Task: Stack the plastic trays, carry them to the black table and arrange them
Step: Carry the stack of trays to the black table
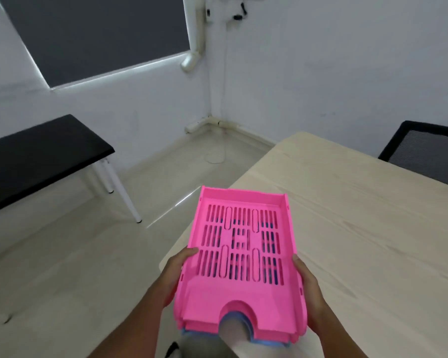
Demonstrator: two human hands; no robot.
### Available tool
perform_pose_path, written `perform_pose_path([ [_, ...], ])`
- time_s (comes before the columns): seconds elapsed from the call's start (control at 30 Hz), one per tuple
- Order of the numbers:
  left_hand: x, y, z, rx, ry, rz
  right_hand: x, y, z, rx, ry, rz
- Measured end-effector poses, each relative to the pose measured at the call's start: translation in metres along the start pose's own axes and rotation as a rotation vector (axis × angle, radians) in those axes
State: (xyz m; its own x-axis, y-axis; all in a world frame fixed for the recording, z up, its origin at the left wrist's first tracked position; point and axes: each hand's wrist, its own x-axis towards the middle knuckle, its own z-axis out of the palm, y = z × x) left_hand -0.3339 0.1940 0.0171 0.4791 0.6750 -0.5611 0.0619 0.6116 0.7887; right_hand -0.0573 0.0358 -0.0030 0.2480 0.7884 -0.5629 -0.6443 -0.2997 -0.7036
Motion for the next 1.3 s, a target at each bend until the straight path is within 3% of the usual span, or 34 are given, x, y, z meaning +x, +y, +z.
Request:
perform_pose_path([
  [0.27,-0.015,0.031,-0.102,-0.068,0.098,0.070,0.051,0.011,0.119,-0.070,-0.113,0.035],
  [0.8,-0.055,0.107,-0.394,-0.302,0.417,0.222,0.176,0.086,0.447,-0.397,-0.378,0.112],
  [1.3,0.001,0.227,-0.594,-0.350,0.648,0.333,0.351,0.096,0.704,-0.559,-0.537,0.118],
])
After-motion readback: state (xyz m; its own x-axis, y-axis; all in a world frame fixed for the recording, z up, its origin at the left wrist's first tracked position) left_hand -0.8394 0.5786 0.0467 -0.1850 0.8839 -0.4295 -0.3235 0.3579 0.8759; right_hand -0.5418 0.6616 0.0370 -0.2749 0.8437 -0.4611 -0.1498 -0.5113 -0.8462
